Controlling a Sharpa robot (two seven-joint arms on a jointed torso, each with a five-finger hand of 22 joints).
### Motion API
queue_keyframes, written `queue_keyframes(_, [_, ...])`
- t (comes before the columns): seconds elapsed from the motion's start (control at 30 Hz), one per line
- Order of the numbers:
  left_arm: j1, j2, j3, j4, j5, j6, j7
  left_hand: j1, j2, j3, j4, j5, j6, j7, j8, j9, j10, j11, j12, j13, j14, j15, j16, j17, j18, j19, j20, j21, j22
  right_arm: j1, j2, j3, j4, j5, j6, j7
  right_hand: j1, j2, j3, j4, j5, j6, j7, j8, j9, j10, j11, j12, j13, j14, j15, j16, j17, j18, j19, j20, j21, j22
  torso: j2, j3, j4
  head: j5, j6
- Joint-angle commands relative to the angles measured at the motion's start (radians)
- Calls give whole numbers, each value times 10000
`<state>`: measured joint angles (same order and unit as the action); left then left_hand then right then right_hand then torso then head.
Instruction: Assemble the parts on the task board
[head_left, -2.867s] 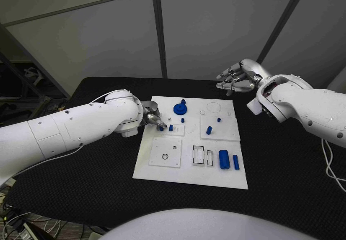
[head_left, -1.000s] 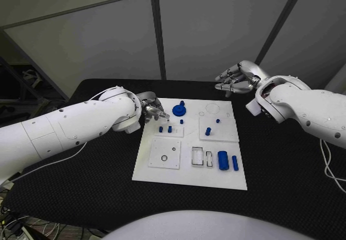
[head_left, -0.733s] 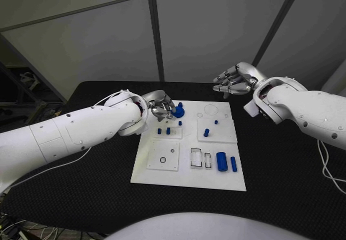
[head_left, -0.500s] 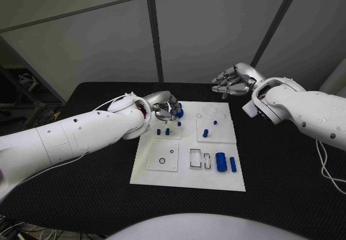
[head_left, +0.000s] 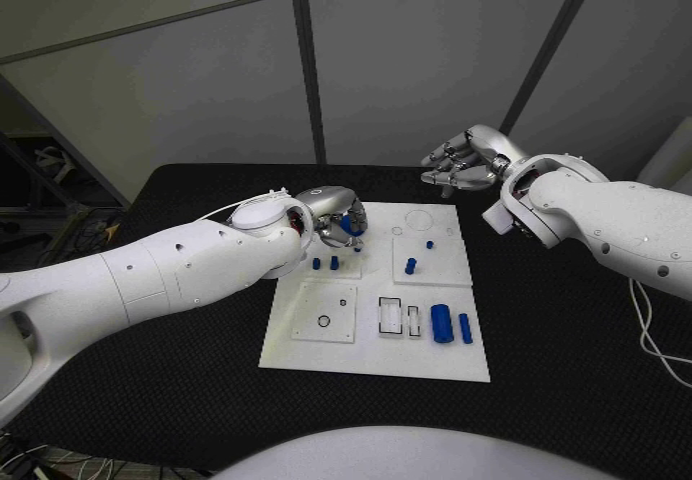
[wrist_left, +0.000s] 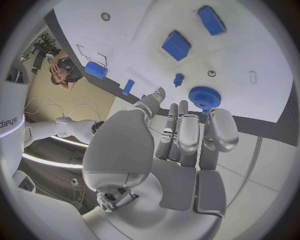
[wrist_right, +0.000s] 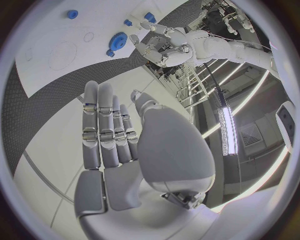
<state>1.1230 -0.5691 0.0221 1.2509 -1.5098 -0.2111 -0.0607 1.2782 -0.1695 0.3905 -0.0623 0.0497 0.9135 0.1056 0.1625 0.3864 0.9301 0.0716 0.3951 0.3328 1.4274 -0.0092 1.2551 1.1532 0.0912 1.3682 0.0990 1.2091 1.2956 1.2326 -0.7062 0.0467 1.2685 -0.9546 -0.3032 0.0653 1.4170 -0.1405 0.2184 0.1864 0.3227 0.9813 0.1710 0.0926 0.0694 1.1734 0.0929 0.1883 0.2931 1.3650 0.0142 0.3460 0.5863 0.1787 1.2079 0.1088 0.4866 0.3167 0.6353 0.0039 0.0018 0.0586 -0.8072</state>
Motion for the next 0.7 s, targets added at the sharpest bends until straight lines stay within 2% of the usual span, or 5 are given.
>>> queue_keyframes(0.03, [13, 125, -4, -141, -548, 409, 20, 133, 26, -45, 25, -19, 122, -23, -93, -126, 126, -25, -101, -126, 166, -10, 185, 126, -79, 171, -47, 257, 204, 20, 16, 4, 20, 36, -17, 50, -11, 25, -2, 20, 36, -35, 58, 0, 10, -70, 21, 49, -13, -54, 8, -40, 13, 40, 33, 50, -59, -12, -3, 7, 10, -11, -12])
queue_keyframes(0.7, [0, 456, -106, -593, -590, 1070, -107, 359, 218, 219, 20, -5, 602, -57, -103, -437, 597, -95, -331, -514, 342, -70, 277, -5, -209, 534, -118, 818, 661, 20, 90, 4, -18, 36, 59, 11, 13, 44, 10, 15, 98, -30, 60, 8, 12, -80, 22, 55, -26, -47, 6, -44, 20, 41, 52, 48, -76, -24, -15, 6, 10, -34, -71])
